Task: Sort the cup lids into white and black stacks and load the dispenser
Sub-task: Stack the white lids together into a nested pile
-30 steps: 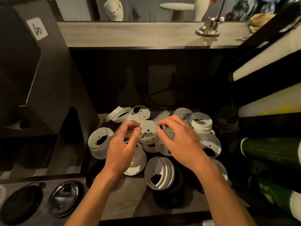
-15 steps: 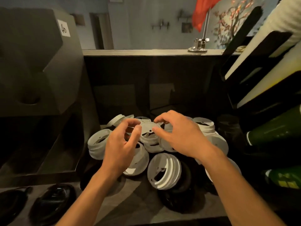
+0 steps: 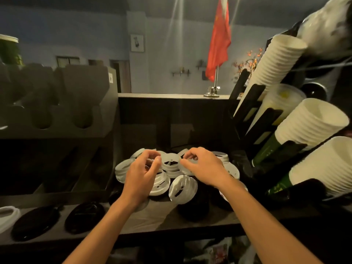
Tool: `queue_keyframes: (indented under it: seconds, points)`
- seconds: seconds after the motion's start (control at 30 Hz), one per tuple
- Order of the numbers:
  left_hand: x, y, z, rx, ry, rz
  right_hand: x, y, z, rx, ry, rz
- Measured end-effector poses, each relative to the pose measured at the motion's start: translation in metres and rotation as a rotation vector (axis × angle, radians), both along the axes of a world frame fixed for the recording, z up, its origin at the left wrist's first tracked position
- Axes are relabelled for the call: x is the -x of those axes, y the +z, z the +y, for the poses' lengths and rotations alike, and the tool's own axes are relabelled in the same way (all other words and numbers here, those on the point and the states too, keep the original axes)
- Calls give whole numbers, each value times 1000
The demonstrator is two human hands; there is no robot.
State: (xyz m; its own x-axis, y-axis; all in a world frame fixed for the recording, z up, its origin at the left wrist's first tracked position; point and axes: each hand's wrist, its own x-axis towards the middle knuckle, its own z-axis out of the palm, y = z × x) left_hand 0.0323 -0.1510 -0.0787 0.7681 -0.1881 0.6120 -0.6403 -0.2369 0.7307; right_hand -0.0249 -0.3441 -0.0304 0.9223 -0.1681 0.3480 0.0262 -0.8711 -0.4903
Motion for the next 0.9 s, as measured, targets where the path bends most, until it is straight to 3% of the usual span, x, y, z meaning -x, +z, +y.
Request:
queue_keyframes:
  seconds: [0.33,0.5,0.57,0.73,0.9]
  points:
    - [-27,8,-14,-79,13,-29,2,3,-5,188,209,154]
    - [-47,-9,-17,-60,-10,-41,-4,-8,2,541,245,309]
    - [-50,-16,-19,-36,-19,-67,-8,-16,1,588,250,309]
    - [-50,-38,-23,3,-25,-33,-19,-35,-6,566,270,242]
    - [-43,-41,-23,-62,-40,-96,-20,-40,-18,324,278,174]
